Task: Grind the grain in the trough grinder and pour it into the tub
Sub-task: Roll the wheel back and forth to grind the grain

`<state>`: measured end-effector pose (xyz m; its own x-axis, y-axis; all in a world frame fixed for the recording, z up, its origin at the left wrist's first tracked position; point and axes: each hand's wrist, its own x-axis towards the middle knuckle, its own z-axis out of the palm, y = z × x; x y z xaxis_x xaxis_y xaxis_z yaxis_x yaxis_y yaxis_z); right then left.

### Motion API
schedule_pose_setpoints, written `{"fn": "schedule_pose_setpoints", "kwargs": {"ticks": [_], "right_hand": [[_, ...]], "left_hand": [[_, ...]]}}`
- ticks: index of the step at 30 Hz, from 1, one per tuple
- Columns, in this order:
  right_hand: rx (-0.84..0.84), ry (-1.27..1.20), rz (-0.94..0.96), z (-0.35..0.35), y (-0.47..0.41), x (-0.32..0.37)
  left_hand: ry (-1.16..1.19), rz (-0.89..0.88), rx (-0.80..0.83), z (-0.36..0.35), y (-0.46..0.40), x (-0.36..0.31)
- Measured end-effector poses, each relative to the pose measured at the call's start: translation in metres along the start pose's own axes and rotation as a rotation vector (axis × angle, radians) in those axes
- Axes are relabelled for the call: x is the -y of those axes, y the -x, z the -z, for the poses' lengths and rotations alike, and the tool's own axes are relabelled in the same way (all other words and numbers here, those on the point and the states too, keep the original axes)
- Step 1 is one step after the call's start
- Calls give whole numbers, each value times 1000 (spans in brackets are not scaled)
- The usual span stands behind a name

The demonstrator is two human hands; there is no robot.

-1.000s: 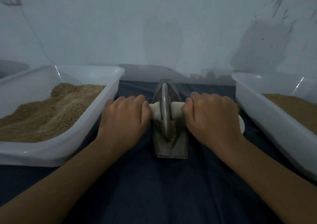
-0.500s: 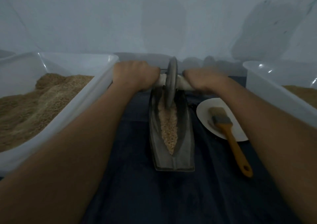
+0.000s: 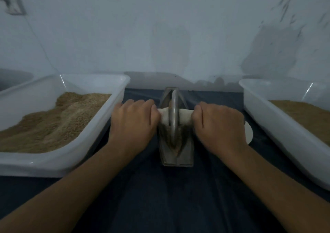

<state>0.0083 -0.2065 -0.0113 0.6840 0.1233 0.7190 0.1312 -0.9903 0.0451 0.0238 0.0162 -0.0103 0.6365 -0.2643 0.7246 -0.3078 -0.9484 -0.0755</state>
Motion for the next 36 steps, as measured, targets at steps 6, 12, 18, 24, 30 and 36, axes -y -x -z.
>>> {"fn": "schedule_pose_setpoints", "kwargs": {"ticks": [6, 12, 18, 24, 30, 36], "right_hand": [[-126, 71, 112, 2, -9, 2], [287, 126, 102, -49, -76, -20], [666, 122, 224, -89, -136, -35], [492, 138, 117, -63, -104, -23], [59, 189, 240, -4, -23, 0], [-137, 105, 175, 6, -13, 9]], "left_hand": [[105, 17, -47, -12, 12, 6], [-297, -160, 120, -49, -39, 15], [-195, -71, 401, -72, -94, 27], [-227, -47, 261, -57, -62, 15], [-231, -133, 222, -14, -6, 7], [7, 41, 109, 0, 20, 4]]}}
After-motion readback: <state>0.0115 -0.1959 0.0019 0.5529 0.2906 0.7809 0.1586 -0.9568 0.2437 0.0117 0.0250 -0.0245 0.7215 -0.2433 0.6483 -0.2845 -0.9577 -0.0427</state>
